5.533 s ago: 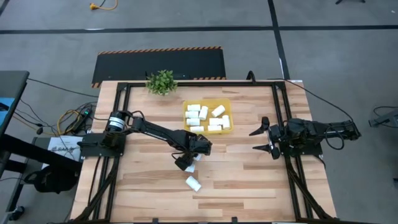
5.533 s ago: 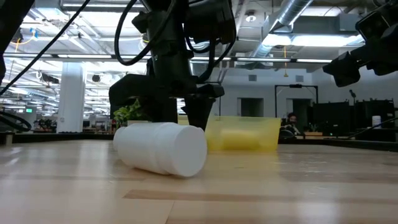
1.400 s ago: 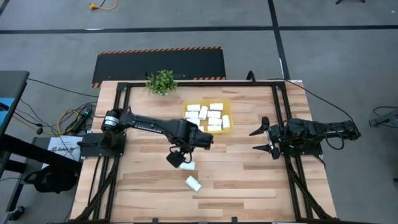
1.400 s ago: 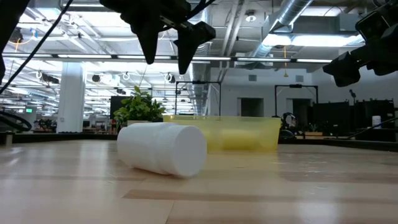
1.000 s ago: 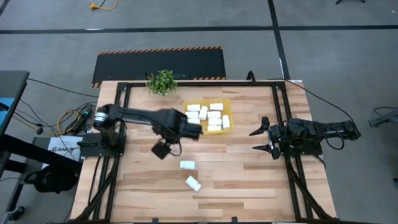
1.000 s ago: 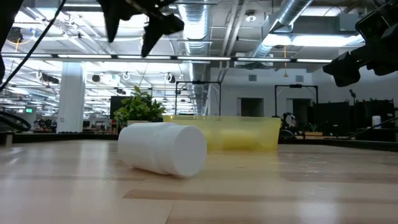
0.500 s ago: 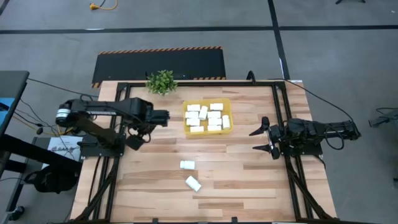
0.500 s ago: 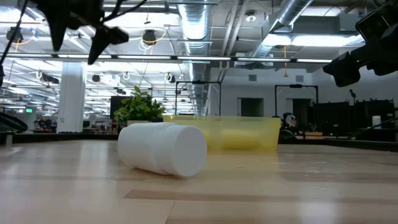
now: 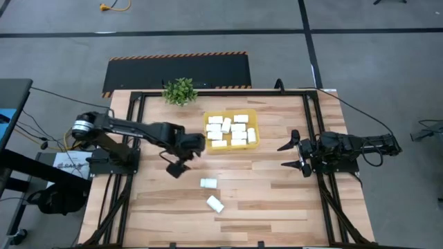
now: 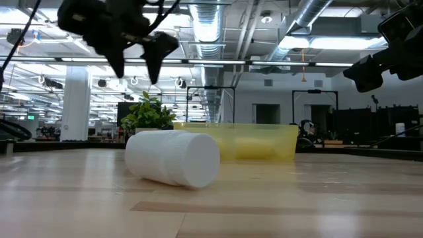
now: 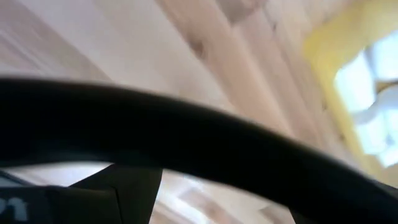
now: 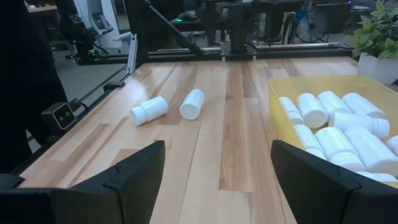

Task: Pick and place pill bottles into a basket
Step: Put the white pill bottle into the yellow bin

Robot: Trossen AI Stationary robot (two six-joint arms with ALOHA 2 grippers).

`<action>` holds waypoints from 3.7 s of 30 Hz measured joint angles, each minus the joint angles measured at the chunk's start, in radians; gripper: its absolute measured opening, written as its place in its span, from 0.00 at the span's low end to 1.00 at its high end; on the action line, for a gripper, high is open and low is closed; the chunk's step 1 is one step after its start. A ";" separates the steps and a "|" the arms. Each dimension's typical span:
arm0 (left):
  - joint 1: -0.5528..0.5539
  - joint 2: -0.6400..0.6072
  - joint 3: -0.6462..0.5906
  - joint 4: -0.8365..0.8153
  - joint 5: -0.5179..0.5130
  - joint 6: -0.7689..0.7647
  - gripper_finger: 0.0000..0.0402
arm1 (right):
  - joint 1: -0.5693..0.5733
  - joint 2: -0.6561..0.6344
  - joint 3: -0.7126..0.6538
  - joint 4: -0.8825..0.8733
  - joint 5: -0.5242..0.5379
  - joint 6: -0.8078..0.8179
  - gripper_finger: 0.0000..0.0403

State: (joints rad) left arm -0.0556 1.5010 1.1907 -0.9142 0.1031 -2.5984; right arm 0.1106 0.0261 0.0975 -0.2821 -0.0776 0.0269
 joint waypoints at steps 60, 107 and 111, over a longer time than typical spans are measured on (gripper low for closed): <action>-0.277 0.350 0.282 -0.083 -0.140 0.756 0.69 | 0.000 0.000 0.000 0.000 0.000 0.000 0.71; -0.289 0.350 0.282 0.001 -0.170 0.793 0.96 | 0.000 0.000 0.000 0.000 0.000 0.000 0.71; -0.277 0.350 0.282 -0.021 -0.170 0.778 0.96 | 0.000 0.000 0.000 0.000 0.000 0.000 0.71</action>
State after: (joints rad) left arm -0.3326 1.8507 1.4723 -0.9350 -0.0673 -1.8202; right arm 0.1106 0.0261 0.0975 -0.2823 -0.0780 0.0269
